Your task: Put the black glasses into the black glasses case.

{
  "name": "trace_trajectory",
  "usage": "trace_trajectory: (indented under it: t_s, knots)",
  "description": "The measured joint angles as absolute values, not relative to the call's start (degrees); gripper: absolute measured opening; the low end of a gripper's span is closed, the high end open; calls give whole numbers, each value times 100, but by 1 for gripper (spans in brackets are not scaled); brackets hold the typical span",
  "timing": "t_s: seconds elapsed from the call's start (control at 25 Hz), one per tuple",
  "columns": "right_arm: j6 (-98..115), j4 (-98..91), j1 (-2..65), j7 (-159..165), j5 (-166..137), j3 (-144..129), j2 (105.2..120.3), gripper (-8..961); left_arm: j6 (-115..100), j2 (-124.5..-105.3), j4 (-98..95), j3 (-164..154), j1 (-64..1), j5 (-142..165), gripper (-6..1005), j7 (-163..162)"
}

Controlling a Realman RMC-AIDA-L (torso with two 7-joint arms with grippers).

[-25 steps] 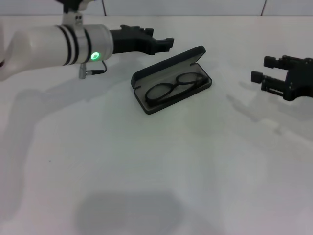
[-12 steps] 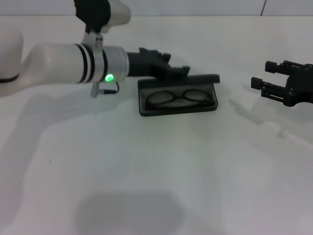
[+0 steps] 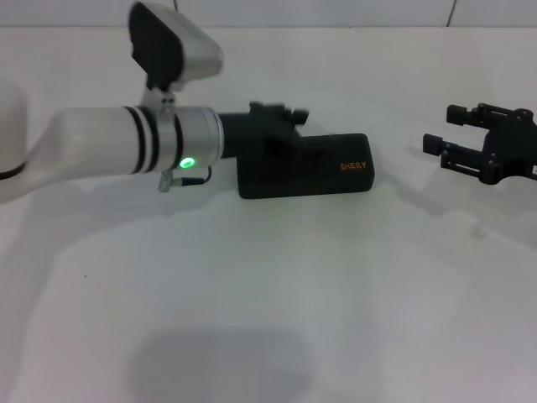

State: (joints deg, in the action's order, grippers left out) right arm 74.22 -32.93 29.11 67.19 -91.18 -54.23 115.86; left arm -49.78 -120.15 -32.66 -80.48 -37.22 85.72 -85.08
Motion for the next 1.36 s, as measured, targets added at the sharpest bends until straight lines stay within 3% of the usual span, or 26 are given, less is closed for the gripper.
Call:
trace_trajectory:
  t_s: [0.2,0.4,0.56,0.8,0.92,1.36]
  knots:
    - [8544,-3372,2931,6385,-8868,-5423,11553,620,-7490,-11873,-3856,-7747,-2887,6733,703,-6819]
    - [9580,-3440,3145,6337,-8866,-5438,11517,635,-10647,-11493,-3636,-6947,-2186,6697,701,-5720]
    - [9887,-3356,3326,6097,-8867,-6105,11585,688,-11350,-11296,-3163,-6859,-1751,6957,703,-5139]
    - [9410,-2513,3675,5192,-7767,-7396,11617,768,-11235,-11380,-2967,-6828,-1206,7302,743,-4636]
    - [9225,-2359,3696,5014,-7421,-7627,11618,864,-11207,-11413,-2925,-6827,-1099,7325,768,-4538]
    - [9191,-2367,3669,5006,-7416,-7665,11619,864,-11150,-11415,-2882,-6817,-1221,7378,770,-4528]
